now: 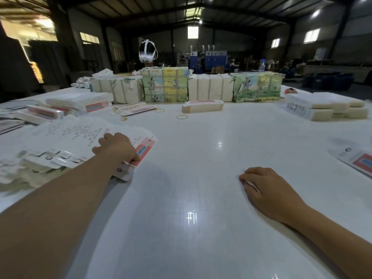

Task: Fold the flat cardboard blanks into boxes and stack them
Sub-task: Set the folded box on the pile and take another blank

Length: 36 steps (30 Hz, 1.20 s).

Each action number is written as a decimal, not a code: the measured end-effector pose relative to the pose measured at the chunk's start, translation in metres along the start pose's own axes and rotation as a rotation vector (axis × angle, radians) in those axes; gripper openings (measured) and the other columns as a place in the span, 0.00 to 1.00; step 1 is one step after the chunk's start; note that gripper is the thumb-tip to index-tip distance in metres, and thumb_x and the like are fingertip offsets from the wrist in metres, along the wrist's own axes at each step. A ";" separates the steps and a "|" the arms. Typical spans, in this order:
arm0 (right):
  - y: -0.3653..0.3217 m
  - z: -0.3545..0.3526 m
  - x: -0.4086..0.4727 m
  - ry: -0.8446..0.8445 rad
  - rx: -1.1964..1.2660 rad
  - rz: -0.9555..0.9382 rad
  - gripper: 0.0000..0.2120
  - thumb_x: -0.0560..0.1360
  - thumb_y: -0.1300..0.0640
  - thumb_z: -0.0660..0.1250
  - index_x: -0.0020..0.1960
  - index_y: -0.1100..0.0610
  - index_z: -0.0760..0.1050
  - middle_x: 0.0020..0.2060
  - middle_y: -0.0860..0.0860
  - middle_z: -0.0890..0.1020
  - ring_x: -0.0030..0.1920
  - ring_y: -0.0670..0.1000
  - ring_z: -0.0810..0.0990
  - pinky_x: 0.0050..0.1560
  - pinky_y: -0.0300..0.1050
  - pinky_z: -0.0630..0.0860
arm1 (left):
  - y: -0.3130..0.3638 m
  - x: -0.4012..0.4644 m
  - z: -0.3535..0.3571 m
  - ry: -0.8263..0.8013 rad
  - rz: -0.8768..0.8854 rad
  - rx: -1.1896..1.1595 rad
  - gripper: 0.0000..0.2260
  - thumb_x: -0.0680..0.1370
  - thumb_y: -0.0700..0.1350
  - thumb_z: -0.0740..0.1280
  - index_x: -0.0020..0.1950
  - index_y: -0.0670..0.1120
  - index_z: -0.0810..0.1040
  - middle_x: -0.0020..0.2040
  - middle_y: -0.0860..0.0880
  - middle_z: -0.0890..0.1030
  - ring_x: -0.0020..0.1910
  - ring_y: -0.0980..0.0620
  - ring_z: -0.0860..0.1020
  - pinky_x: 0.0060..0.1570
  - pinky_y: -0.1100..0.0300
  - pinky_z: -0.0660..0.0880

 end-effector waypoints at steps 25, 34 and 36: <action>0.001 -0.015 0.000 0.098 0.237 0.082 0.17 0.80 0.52 0.59 0.69 0.51 0.70 0.63 0.45 0.74 0.62 0.48 0.72 0.58 0.37 0.66 | 0.066 -0.091 -0.062 -0.091 0.537 -0.783 0.03 0.75 0.37 0.68 0.45 0.45 0.78 0.43 0.47 0.84 0.38 0.48 0.82 0.34 0.58 0.78; 0.011 -0.017 -0.011 0.078 1.369 0.452 0.09 0.76 0.69 0.60 0.40 0.61 0.75 0.27 0.57 0.80 0.21 0.53 0.75 0.17 0.37 0.64 | 0.107 -0.184 0.012 -0.324 0.767 -0.578 0.05 0.77 0.51 0.65 0.53 0.56 0.76 0.53 0.55 0.80 0.42 0.54 0.81 0.39 0.62 0.79; 0.011 -0.019 -0.013 0.109 1.318 0.442 0.09 0.76 0.70 0.61 0.41 0.62 0.76 0.30 0.58 0.81 0.24 0.53 0.77 0.19 0.38 0.69 | 0.113 -0.199 0.019 -0.200 0.871 -0.417 0.26 0.70 0.66 0.63 0.65 0.57 0.70 0.59 0.57 0.74 0.48 0.55 0.77 0.47 0.60 0.78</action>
Point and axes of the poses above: each hand's wrist, its own x-axis towards the middle knuckle, its own z-axis out of the palm, y = z × x, the point moved 7 cm from there along x, towards the middle knuckle
